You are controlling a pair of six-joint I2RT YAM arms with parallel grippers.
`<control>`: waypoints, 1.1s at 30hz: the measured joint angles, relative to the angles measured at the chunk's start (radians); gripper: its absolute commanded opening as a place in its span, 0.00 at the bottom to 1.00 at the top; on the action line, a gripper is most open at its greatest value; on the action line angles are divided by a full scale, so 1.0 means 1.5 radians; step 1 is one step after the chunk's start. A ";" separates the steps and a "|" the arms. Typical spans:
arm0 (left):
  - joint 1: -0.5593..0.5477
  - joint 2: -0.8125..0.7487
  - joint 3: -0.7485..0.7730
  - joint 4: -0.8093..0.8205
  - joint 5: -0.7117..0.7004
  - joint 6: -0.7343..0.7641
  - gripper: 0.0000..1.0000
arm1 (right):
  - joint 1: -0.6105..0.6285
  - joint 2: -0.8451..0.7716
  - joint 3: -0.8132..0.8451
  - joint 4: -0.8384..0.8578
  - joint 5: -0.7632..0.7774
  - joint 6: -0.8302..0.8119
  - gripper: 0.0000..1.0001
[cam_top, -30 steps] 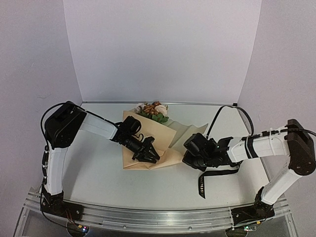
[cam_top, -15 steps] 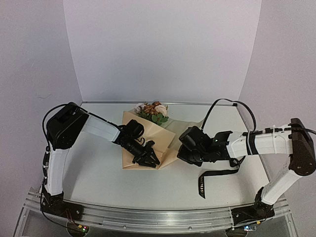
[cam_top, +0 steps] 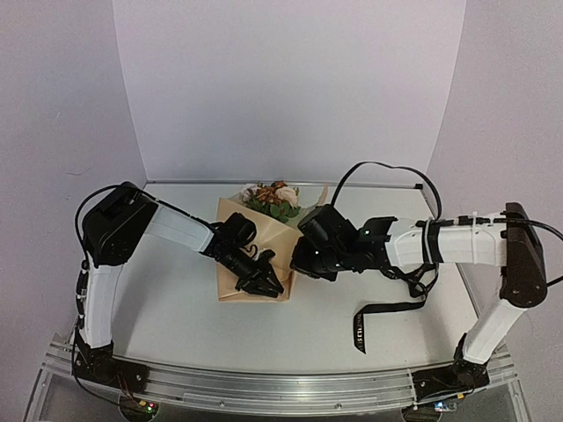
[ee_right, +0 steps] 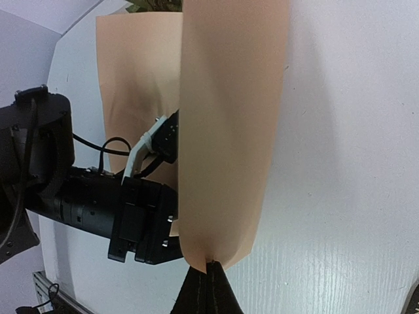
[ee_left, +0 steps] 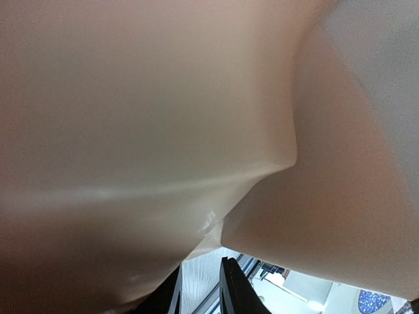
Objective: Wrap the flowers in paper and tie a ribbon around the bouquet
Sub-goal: Fold the two-thirds-folded wrapping paper at the center of the board.
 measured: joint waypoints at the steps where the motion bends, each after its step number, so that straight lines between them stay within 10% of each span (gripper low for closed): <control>1: 0.002 -0.002 -0.001 0.000 0.000 0.000 0.22 | 0.000 0.006 0.002 -0.002 -0.004 -0.004 0.00; 14: 0.068 -0.088 -0.032 0.070 0.041 -0.039 0.18 | -0.001 0.026 0.014 -0.008 -0.020 -0.022 0.00; 33: 0.080 0.081 0.088 0.053 0.052 -0.036 0.20 | -0.017 -0.016 0.017 -0.021 -0.065 -0.125 0.00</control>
